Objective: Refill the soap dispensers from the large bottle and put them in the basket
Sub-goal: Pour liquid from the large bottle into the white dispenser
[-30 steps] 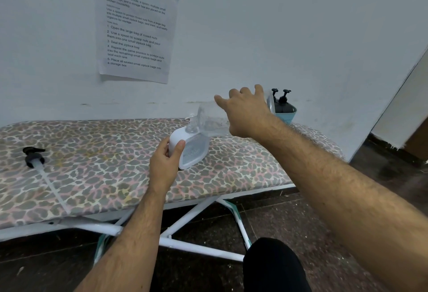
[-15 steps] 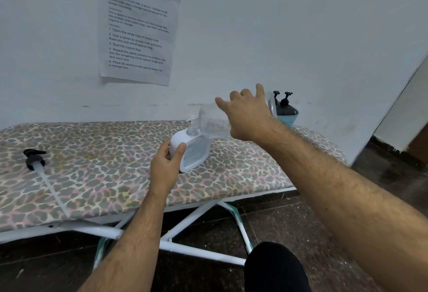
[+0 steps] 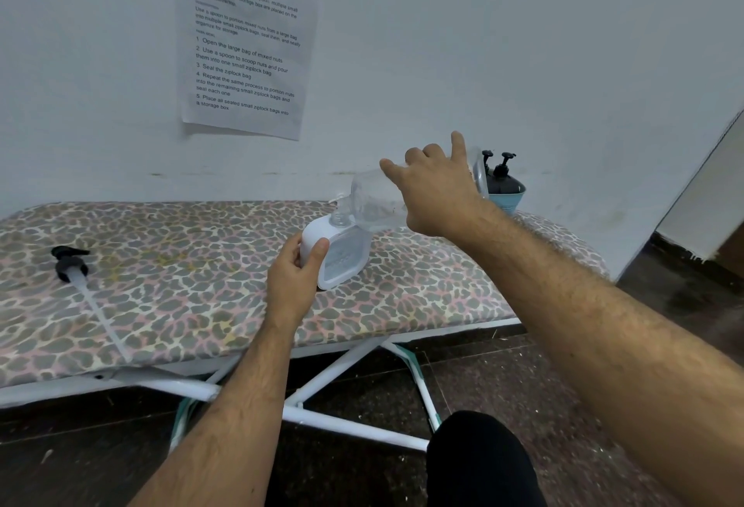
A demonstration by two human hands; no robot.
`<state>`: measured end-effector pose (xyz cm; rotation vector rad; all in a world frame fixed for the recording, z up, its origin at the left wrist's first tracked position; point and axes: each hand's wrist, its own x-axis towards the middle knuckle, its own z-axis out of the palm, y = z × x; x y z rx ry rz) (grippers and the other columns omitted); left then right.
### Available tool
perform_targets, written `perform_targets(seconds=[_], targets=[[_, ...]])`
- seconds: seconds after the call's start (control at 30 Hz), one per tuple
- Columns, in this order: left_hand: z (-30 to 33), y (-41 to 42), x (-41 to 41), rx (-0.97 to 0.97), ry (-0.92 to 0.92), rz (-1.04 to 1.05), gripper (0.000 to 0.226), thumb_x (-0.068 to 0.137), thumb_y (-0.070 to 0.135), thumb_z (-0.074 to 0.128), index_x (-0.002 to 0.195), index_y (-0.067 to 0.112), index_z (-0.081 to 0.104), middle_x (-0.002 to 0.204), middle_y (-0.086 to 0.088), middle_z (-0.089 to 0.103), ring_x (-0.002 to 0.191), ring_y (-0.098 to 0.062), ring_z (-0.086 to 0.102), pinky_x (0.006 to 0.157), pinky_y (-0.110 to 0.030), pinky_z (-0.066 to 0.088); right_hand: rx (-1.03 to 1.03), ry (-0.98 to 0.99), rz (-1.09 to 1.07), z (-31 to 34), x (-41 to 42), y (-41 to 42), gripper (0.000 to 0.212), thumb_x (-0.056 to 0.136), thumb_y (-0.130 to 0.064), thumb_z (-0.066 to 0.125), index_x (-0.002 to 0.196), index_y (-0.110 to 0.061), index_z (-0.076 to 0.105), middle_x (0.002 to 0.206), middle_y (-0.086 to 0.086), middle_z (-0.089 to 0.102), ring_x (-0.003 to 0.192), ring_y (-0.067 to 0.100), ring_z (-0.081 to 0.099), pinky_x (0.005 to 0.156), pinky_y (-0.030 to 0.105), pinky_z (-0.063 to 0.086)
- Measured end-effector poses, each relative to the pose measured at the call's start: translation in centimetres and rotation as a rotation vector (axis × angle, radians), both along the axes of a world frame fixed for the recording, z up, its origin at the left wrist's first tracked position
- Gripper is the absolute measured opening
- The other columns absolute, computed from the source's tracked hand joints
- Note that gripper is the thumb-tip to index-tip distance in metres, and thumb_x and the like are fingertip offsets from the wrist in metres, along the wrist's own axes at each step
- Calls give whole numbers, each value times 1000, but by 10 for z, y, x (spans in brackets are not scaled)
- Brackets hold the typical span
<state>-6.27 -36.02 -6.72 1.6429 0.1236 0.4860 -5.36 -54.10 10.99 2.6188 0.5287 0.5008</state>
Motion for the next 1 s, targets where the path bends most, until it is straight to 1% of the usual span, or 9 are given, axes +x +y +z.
perform_targets(seconds=[0.17, 0.27, 0.37, 0.43, 0.5, 0.63, 0.8, 1.0], targets=[[0, 0, 1, -8, 3, 3, 48, 72, 73, 58, 112, 48, 57, 103, 10, 70, 95, -15, 70, 78, -51, 60, 1, -16, 7, -2, 1, 1, 71, 86, -21, 62, 150, -25, 30, 136, 10, 49, 130, 33, 44, 115, 68, 6], [-2, 0, 1, -11, 2, 3, 39, 74, 71, 60, 108, 52, 58, 103, 11, 70, 94, -15, 70, 78, -51, 60, 1, -16, 6, -2, 1, 1, 70, 86, -21, 62, 148, -25, 32, 136, 10, 49, 130, 33, 43, 115, 69, 6], [-3, 1, 2, -16, 6, 5, 41, 82, 63, 62, 118, 44, 58, 105, 11, 70, 96, -15, 70, 78, -52, 60, -1, -17, 3, -2, 2, 2, 70, 85, -21, 63, 148, -26, 32, 138, 11, 47, 131, 33, 42, 115, 69, 6], [-3, 1, 2, -15, 6, 9, 42, 84, 60, 62, 121, 42, 58, 105, 11, 70, 96, -15, 70, 79, -52, 60, -6, -19, 2, -2, 1, 2, 71, 85, -22, 63, 149, -26, 32, 141, 12, 45, 133, 33, 41, 115, 69, 6], [-3, 1, 2, -16, 5, 10, 40, 83, 61, 62, 119, 44, 57, 104, 11, 69, 96, -15, 69, 78, -52, 60, -9, -21, 2, -2, 1, 2, 71, 85, -22, 64, 149, -26, 32, 143, 12, 43, 134, 33, 40, 115, 69, 6], [-2, 1, 1, -19, 7, 5, 45, 77, 67, 61, 116, 46, 57, 102, 13, 70, 95, -15, 70, 77, -52, 60, -16, -32, 2, -2, 2, 3, 72, 84, -22, 65, 149, -25, 32, 143, 12, 43, 133, 33, 40, 115, 68, 7], [0, 0, 1, -22, 10, 2, 47, 73, 71, 60, 114, 48, 57, 102, 13, 70, 95, -15, 70, 77, -52, 60, -35, -50, 8, -1, 1, 4, 70, 84, -22, 65, 147, -24, 34, 138, 10, 47, 130, 32, 43, 115, 68, 7], [2, -1, 0, -15, 9, 7, 46, 74, 70, 60, 115, 49, 55, 103, 16, 68, 96, -15, 69, 77, -51, 60, -40, -49, 4, 0, 1, 6, 72, 84, -24, 68, 147, -25, 33, 139, 8, 48, 132, 32, 42, 114, 68, 6]])
